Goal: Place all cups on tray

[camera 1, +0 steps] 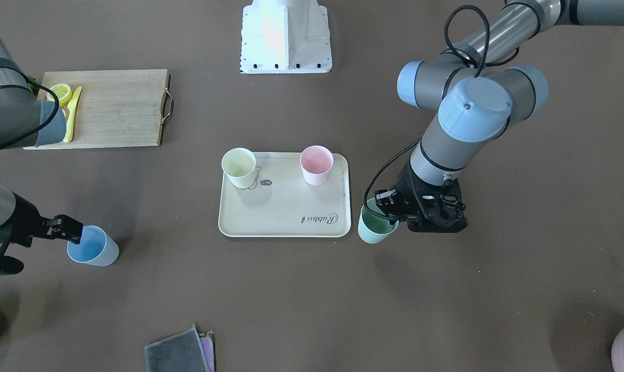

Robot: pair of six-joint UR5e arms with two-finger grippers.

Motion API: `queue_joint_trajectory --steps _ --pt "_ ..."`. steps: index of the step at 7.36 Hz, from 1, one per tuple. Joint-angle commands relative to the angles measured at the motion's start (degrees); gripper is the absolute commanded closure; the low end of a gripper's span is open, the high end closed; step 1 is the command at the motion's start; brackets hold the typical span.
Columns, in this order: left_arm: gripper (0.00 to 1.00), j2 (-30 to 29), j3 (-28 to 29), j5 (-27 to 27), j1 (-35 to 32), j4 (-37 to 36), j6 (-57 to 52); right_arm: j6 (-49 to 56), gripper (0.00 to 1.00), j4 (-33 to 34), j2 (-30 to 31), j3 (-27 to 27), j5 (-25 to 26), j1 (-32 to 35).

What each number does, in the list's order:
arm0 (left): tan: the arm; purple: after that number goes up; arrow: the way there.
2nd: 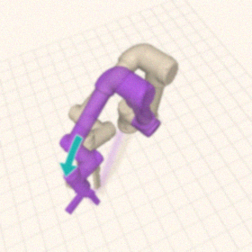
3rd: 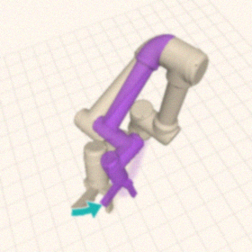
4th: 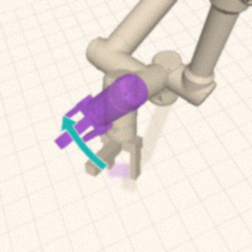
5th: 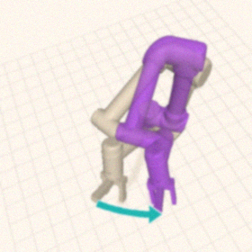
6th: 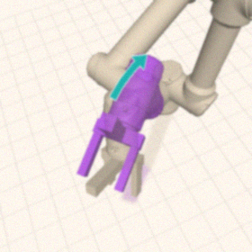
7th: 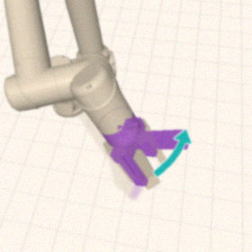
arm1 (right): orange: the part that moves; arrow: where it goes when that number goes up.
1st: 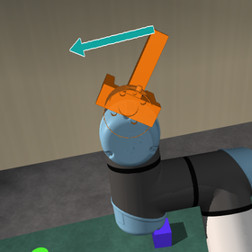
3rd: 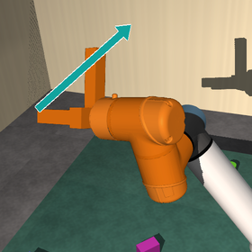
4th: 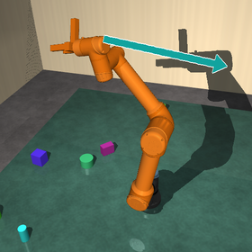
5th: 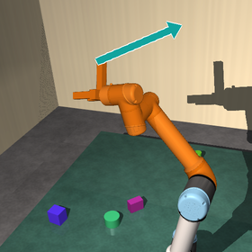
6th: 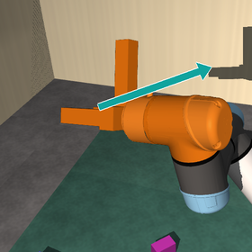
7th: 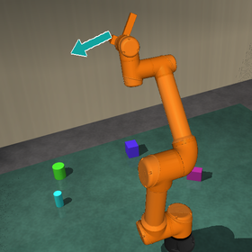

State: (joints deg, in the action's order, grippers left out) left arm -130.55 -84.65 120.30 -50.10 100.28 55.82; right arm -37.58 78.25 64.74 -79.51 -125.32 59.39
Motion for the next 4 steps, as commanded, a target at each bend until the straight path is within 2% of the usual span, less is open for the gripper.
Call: queue_joint_trajectory --steps 1,4 --pt "1.00 -0.1 -0.1 -0.1 1.1 0.0 0.2 -1.5 0.10 -1.9 0.4 0.7 0.2 -1.4" --pt "1.00 -1.0 0.0 -2.4 5.9 0.3 3.5 -1.5 0.12 -1.9 0.4 0.6 0.1 -1.4"
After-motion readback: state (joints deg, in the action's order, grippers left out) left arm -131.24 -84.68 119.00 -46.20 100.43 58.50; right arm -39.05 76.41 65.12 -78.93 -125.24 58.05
